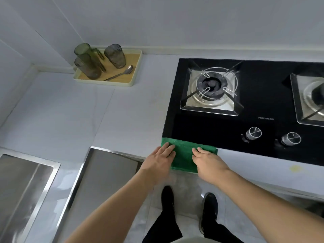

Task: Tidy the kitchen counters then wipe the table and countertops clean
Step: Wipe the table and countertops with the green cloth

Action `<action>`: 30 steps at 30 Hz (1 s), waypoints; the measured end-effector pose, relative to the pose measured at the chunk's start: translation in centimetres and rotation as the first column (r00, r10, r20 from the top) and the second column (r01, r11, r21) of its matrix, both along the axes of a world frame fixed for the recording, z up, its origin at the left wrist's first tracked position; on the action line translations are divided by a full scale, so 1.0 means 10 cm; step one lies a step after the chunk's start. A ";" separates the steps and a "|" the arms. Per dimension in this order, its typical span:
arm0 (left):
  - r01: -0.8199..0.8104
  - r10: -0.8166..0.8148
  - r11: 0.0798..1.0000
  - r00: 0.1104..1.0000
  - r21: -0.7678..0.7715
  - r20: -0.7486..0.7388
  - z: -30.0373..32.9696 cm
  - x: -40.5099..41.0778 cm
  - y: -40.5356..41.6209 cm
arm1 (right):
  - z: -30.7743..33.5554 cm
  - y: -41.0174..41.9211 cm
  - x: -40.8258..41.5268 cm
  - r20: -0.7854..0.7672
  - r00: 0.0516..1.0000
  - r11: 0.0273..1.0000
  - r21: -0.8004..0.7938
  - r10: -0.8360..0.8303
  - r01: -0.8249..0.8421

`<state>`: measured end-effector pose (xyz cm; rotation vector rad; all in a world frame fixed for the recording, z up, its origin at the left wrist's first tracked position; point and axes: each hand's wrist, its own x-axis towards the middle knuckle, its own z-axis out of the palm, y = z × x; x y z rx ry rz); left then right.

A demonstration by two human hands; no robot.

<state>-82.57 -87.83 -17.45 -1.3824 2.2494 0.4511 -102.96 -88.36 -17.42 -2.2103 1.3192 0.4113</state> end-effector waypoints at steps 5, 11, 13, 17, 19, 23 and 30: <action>-0.096 0.096 0.994 0.995 0.053 0.000 0.04 0.25 -0.10 | -0.01 -0.04 0.22 0.056 0.997 0.999 -0.015 0.051 -0.050; -0.123 0.132 0.988 0.987 0.097 -0.090 0.01 -0.33 -0.02 | 0.02 0.08 -0.50 0.040 0.998 0.998 0.047 0.048 -0.050; -0.152 0.162 0.983 0.982 0.099 -0.098 -0.04 -0.61 0.03 | 0.03 0.11 -0.71 -0.006 1.000 0.998 0.058 0.026 -0.026; -0.182 0.186 0.981 0.980 0.063 -0.065 -0.05 -0.73 0.07 | 0.06 0.04 -0.58 -0.104 0.994 0.996 0.084 0.014 -0.005; -0.181 0.181 0.983 0.983 0.021 -0.023 0.01 -0.60 0.10 | 0.11 -0.02 -0.34 -0.115 0.993 0.996 0.081 0.038 -0.028; -0.275 0.274 0.962 0.961 0.006 0.044 0.06 -0.49 0.28 | 0.11 -0.03 -0.12 -0.040 0.998 0.998 0.042 0.042 -0.040; -0.272 0.271 0.962 0.962 -0.021 -0.045 -0.06 -0.97 0.32 | -0.04 0.17 -0.78 0.029 0.997 0.998 -0.019 -0.065 0.065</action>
